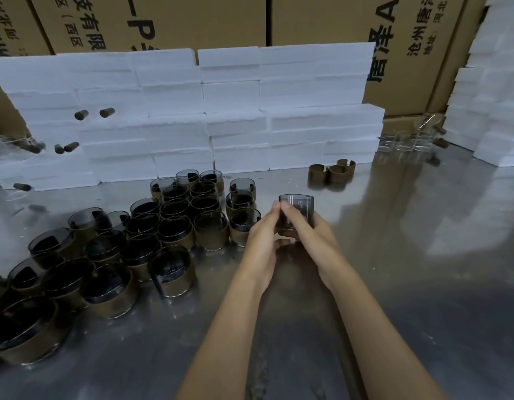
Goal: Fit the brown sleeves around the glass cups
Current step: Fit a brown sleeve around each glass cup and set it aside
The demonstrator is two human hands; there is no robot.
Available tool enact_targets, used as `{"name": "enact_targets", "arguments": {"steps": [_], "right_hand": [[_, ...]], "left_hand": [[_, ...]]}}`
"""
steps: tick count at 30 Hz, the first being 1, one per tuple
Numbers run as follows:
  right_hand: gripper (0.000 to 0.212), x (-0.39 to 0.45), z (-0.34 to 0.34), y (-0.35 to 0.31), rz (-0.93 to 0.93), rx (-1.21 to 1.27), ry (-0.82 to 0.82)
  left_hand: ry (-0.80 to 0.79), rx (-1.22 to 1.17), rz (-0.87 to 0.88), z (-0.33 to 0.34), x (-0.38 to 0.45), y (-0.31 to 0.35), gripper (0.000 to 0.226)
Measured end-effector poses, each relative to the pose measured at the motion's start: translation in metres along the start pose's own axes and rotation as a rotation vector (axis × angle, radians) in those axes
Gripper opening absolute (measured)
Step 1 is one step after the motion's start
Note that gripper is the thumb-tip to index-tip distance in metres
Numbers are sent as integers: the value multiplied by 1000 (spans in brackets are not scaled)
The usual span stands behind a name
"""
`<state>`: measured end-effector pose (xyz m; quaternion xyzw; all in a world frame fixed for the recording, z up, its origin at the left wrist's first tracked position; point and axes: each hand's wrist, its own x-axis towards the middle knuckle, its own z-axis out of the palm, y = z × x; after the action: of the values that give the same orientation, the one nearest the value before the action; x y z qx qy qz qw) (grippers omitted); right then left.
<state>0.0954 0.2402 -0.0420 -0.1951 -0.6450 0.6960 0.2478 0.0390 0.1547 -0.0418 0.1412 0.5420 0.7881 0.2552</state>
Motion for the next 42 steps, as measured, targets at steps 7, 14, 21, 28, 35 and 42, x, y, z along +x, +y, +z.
{"name": "enact_targets", "arguments": {"steps": [7, 14, 21, 28, 35, 42], "right_hand": [[58, 1, 4, 6, -14, -191, 80], [60, 2, 7, 11, -41, -270, 127], [50, 2, 4, 8, -17, -236, 141], [23, -9, 10, 0, -77, -186, 3], [60, -17, 14, -5, -6, -171, -138], [56, -18, 21, -4, -34, -239, -5]], "left_hand": [[67, -34, 35, -4, 4, -4, 35], [189, -66, 107, -6, -2, -9, 30], [331, -75, 157, -8, -11, -12, 14], [89, -177, 84, -21, -27, -3, 40], [-3, -55, 15, -12, -24, 3, 47], [-10, -5, 43, -13, -18, 3, 56]]}}
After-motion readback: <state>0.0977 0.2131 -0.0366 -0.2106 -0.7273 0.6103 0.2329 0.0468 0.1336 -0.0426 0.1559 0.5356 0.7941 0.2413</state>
